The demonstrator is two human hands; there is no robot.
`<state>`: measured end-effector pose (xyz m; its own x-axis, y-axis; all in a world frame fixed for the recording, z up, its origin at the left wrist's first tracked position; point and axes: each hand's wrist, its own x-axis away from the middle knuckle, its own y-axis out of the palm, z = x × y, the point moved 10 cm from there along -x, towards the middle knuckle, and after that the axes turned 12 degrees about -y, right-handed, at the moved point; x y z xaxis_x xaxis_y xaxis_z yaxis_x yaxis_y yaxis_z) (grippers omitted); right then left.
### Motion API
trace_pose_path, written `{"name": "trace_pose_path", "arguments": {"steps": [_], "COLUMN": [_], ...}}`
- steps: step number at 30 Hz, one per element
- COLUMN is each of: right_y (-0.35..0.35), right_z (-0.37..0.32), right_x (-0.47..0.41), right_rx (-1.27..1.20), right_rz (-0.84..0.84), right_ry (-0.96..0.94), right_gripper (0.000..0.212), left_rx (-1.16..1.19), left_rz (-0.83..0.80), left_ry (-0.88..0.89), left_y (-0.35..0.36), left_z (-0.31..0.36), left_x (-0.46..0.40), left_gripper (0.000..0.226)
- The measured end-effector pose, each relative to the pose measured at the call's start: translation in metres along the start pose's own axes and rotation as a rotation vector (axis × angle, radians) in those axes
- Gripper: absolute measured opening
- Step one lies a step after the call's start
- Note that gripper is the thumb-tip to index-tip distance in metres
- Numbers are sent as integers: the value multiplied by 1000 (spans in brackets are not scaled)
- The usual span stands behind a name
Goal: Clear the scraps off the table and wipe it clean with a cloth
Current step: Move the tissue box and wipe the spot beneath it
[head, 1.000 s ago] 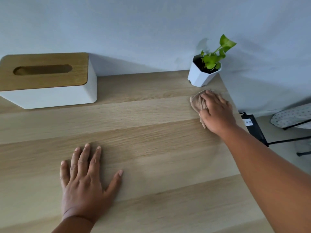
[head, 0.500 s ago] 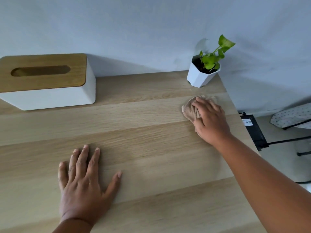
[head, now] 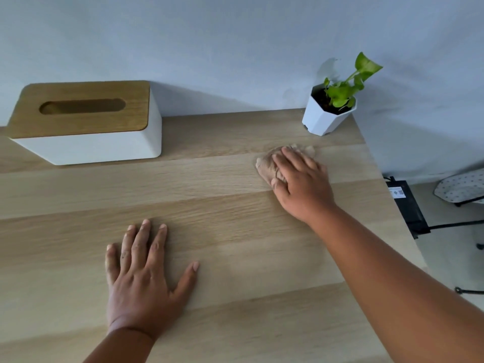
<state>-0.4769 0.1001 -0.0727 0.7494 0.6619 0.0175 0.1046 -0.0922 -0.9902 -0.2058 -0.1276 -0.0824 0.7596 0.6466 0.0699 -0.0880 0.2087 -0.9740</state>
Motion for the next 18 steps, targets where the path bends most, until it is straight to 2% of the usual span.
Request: {"name": "trace_pose_path", "arguments": {"steps": [4,8,12,15,18], "right_y": [-1,-3,3,9,8], "right_z": [19,41,6,-40,-75], "right_x": [32,8,-46,-58,-25], "right_rx": [34,28,10,-15,-12], "right_rz": [-4,40,62,41,51], "right_ry": [-71,124,186,66,-153], "right_gripper": [71,75,69,67,63], "left_rx": [5,15,9,-6,-5], "left_rz": [7,10,17,14,21], "left_ry": [8,10,13,14,11], "left_y": [0,0,1,2,1], "left_z": [0,0,-1,-2,-2], "left_x": [0,0,-1,-1,0], "left_gripper": [96,95,95,94,94]}}
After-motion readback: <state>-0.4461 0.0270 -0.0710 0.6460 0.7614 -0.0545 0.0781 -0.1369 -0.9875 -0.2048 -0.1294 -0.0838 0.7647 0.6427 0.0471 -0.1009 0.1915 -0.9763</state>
